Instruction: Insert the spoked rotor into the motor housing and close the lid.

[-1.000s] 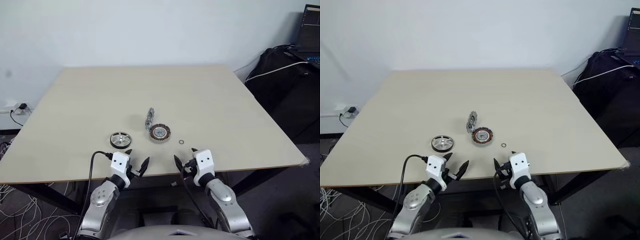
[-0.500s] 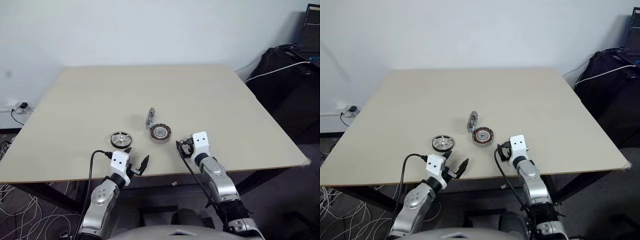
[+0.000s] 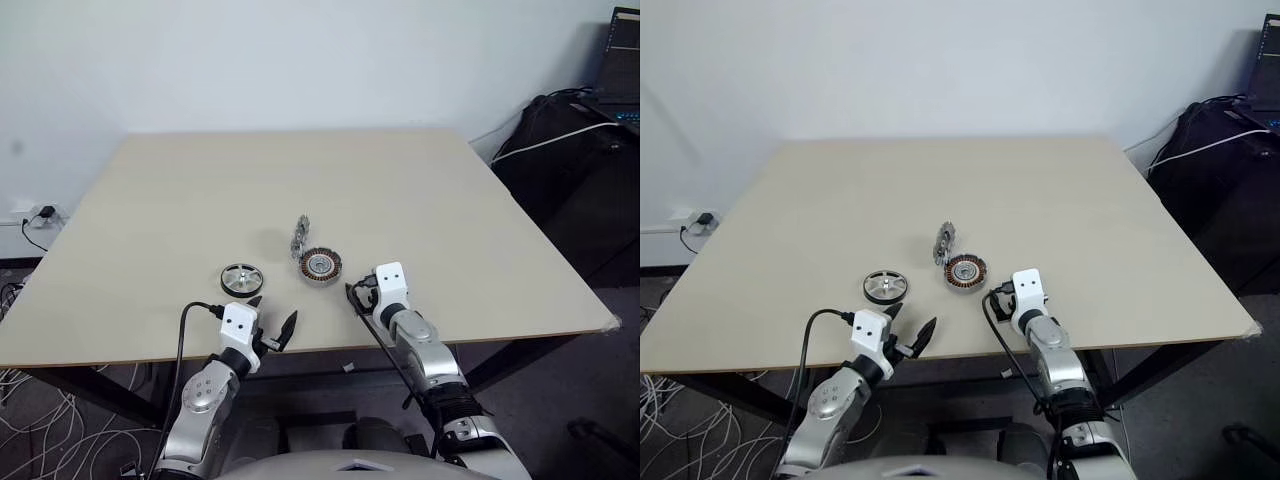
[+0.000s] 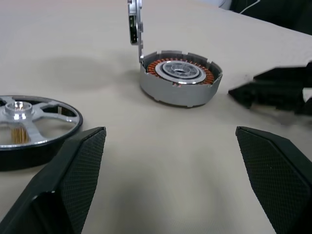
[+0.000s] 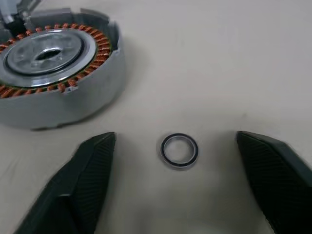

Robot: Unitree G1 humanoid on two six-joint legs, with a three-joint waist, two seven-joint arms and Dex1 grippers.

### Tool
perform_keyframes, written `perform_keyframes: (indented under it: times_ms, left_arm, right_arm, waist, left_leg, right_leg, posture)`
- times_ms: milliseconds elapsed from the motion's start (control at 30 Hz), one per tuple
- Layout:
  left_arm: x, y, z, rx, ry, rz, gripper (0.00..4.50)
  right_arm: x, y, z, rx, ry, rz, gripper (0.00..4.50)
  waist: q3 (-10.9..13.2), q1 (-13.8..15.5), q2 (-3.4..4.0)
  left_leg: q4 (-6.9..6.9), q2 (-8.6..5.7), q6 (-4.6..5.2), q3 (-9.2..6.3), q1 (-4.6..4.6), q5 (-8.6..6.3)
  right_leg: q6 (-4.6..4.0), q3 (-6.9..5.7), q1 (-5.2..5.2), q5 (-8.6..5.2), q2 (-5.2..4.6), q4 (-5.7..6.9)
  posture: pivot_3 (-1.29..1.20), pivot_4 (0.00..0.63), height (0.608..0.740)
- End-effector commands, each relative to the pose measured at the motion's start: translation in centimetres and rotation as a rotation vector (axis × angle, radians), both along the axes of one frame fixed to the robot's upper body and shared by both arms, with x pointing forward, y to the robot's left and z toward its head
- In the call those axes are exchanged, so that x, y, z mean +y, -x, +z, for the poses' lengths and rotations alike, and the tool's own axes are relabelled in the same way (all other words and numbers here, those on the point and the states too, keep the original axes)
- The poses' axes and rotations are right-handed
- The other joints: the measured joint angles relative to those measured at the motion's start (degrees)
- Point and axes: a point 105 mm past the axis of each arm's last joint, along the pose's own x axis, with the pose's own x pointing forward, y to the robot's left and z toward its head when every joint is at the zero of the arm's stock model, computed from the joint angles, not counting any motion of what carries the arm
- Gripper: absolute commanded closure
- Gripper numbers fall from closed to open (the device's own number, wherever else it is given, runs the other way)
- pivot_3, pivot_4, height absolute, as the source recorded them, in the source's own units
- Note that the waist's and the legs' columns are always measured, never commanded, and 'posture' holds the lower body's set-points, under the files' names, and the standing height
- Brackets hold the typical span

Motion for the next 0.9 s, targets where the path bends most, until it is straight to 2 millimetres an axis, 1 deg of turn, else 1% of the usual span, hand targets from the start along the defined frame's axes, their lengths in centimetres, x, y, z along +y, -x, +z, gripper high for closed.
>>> perform_keyframes:
  times_ms: [33,100,133,233,300,467,533,633,733,800,900]
  left_arm:
    - [-0.4,-0.5,1.6,-0.058,0.0,-0.007,0.0]
    - [-0.4,-0.5,1.7,-0.059,-0.001,-0.007,0.0]
    - [-0.4,-0.5,1.7,-0.059,-0.001,-0.007,0.0]
    - [-0.5,-0.5,1.9,-0.06,0.0,-0.006,0.0]
    - [-0.5,-0.5,2.0,-0.06,0.001,-0.005,0.0]
    - [-0.6,-0.5,2.2,-0.061,0.004,-0.006,0.0]
    - [-0.7,-0.5,2.3,-0.062,0.004,-0.006,0.0]
    - [-0.6,-0.4,2.4,-0.061,0.006,-0.001,0.0]
    - [-0.6,-0.4,2.5,-0.058,0.008,-0.002,0.0]
    - [-0.7,-0.4,2.5,-0.056,0.01,-0.007,0.0]
    - [-0.8,-0.4,2.4,-0.054,0.01,-0.011,0.0]
  right_arm:
    - [0.6,-0.8,1.1,-0.05,-0.004,0.008,1.28]
    - [0.6,-0.8,1.1,-0.048,-0.003,0.01,1.93]
    - [0.6,-0.8,1.1,-0.048,-0.003,0.01,2.17]
    - [0.6,-0.8,1.1,-0.048,-0.004,0.007,3.19]
    - [0.6,-0.8,1.1,-0.048,-0.007,0.004,3.78]
    - [0.7,-0.5,1.3,-0.055,-0.012,0.004,3.8]
    - [1.1,-0.3,2.3,-0.096,-0.018,0.033,3.8]
    - [2.1,-0.1,5.1,-0.199,-0.027,0.081,3.8]
    - [3.1,-0.1,7.4,-0.264,-0.058,0.103,3.8]
    - [4.1,-0.2,8.2,-0.277,-0.057,0.142,3.8]
    - [5.7,-0.4,8.3,-0.267,-0.051,0.201,3.8]
  waist:
    - [-0.01,-0.03,0.01]
    - [-0.02,-0.04,0.03]
    - [-0.03,-0.04,0.04]
    - [-0.04,-0.02,0.06]
    - [-0.04,0.0,0.07]
    - [-0.06,0.0,0.09]
    - [-0.06,0.06,0.1]
    - [-0.04,0.02,0.13]
    - [-0.03,-0.05,0.15]
    - [-0.04,-0.01,0.15]
    - [-0.04,-0.02,0.15]
  left_leg:
    - [0.0,0.0,-0.04,0.0,0.0,-0.02]
    - [0.0,0.0,-0.06,0.0,0.01,-0.03]
    - [0.0,0.01,-0.06,0.0,0.01,-0.03]
    - [0.0,0.01,-0.04,0.0,0.01,-0.01]
    - [0.0,0.0,-0.03,0.0,0.01,-0.01]
    - [0.0,0.0,-0.04,0.0,0.02,-0.01]
    - [-0.01,0.01,-0.03,0.0,0.01,-0.01]
    - [-0.01,0.0,-0.03,0.0,-0.01,-0.01]
    - [0.0,0.01,-0.07,0.0,0.01,-0.04]
    - [0.0,0.03,-0.11,-0.01,0.04,-0.05]
    - [0.0,0.05,-0.11,-0.01,0.04,-0.05]
  right_leg:
    - [0.0,0.0,0.0,0.0,0.0,0.0]
    - [0.0,0.0,0.0,0.0,0.01,0.01]
    - [0.0,0.0,0.0,0.0,0.01,0.01]
    - [0.0,0.0,0.01,0.0,0.02,0.02]
    - [0.0,0.0,0.01,0.0,0.01,0.02]
    - [0.0,0.0,0.01,0.0,0.02,0.01]
    - [0.0,0.0,0.0,0.0,0.02,0.01]
    - [0.0,0.01,-0.02,0.0,0.01,0.0]
    - [0.01,0.03,-0.02,0.0,0.03,0.03]
    - [0.01,0.02,0.0,0.0,0.04,0.03]
    - [0.01,0.02,-0.01,0.0,0.07,0.04]
  posture:
    - [0.0,0.0,0.74]
    - [0.0,0.0,0.74]
    - [0.0,0.0,0.74]
    - [0.0,0.0,0.74]
    - [0.0,0.0,0.74]
    - [0.0,0.0,0.74]
    - [0.0,0.0,0.74]
    - [0.0,0.0,0.74]
    - [0.0,0.0,0.74]
    - [0.0,0.0,0.74]
    - [0.0,0.0,0.74]
